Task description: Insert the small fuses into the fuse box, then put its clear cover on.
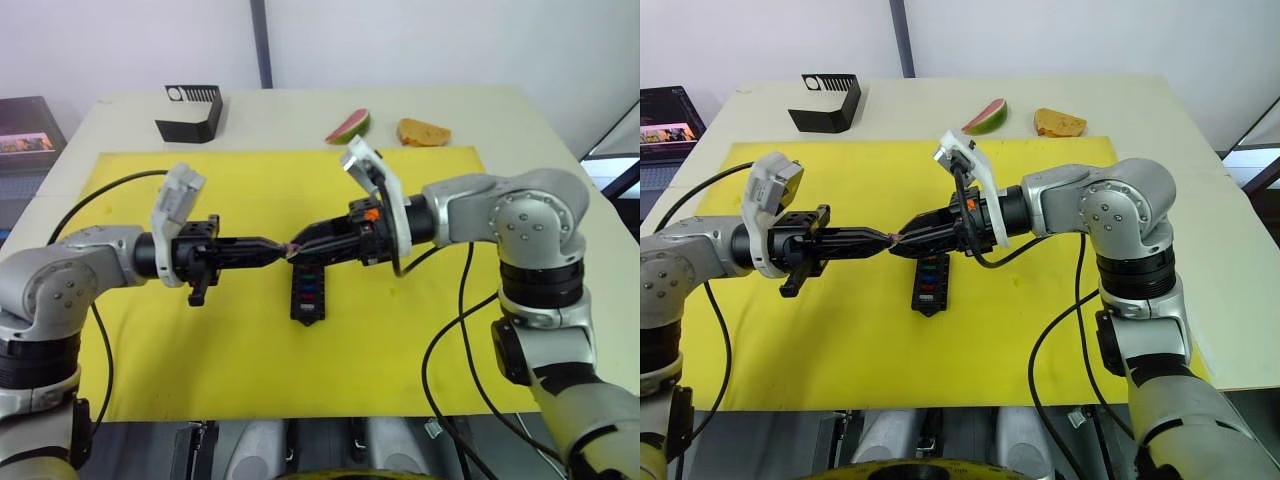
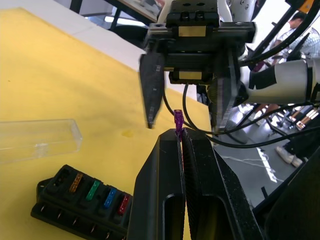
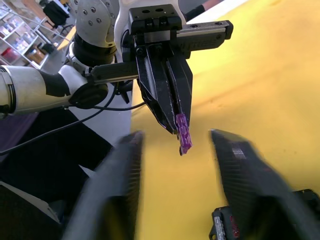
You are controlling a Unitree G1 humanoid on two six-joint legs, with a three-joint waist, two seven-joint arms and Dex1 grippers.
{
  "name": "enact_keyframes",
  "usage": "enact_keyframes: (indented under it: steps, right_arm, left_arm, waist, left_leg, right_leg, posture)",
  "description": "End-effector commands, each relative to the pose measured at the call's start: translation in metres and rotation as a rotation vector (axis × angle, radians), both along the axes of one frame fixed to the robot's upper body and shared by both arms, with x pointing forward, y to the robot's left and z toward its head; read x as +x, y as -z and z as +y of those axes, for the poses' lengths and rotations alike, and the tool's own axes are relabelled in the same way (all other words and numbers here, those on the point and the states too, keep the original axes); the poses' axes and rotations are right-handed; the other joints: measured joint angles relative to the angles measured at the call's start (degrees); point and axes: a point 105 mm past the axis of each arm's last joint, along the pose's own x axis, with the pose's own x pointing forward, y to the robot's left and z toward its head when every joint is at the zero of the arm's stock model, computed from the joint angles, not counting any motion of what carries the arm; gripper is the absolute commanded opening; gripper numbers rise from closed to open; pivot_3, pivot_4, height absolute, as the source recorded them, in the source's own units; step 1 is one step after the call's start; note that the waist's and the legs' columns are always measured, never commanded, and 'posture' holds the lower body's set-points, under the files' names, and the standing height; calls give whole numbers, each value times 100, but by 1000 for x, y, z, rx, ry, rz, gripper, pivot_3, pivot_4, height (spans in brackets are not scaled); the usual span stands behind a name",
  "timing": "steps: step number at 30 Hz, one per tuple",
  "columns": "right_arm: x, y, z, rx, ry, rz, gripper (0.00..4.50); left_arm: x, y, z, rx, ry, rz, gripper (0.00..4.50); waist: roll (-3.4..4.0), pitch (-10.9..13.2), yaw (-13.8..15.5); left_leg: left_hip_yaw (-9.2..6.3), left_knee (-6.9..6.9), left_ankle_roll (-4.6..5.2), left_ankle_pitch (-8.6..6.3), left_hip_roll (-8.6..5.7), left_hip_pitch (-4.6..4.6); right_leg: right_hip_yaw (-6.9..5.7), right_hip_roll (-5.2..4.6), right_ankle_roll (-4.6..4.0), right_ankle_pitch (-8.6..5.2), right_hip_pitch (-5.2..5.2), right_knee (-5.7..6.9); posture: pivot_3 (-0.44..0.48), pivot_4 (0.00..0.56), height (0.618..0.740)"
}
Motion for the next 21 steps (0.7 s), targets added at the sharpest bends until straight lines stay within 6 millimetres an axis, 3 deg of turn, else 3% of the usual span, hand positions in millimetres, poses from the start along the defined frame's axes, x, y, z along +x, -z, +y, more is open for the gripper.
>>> enact_keyframes:
  steps: [1,14,16,21]
  right_arm:
    - [-4,-14,2,23,-22,-50,1001]
    - [-7,-15,2,24,-42,-42,1001]
    - [-7,-15,2,24,-44,-41,149]
    - [-8,-15,2,25,-51,-40,56]
  left_arm:
    - [-4,-6,0,-1,16,-40,0]
    - [-2,-5,0,1,9,-43,0]
    - [-3,-5,1,3,10,-42,0]
    - [-4,-3,2,11,10,-41,0]
  waist:
    - [0,0,1]
    - [0,0,1]
    - [0,0,2]
    - [0,0,0]
  left_leg:
    - [0,0,0,0,0,0]
    - [0,0,1,0,0,0]
    - [0,0,1,0,0,0]
    - [0,-1,1,0,0,0]
  right_leg:
    - [0,0,0,0,0,0]
    - [0,0,0,0,0,0]
    - [0,0,0,0,0,0]
    - [0,0,0,0,0,0]
  posture:
    - [0,150,740]
    - [0,150,740]
    - [0,150,740]
    - [0,150,740]
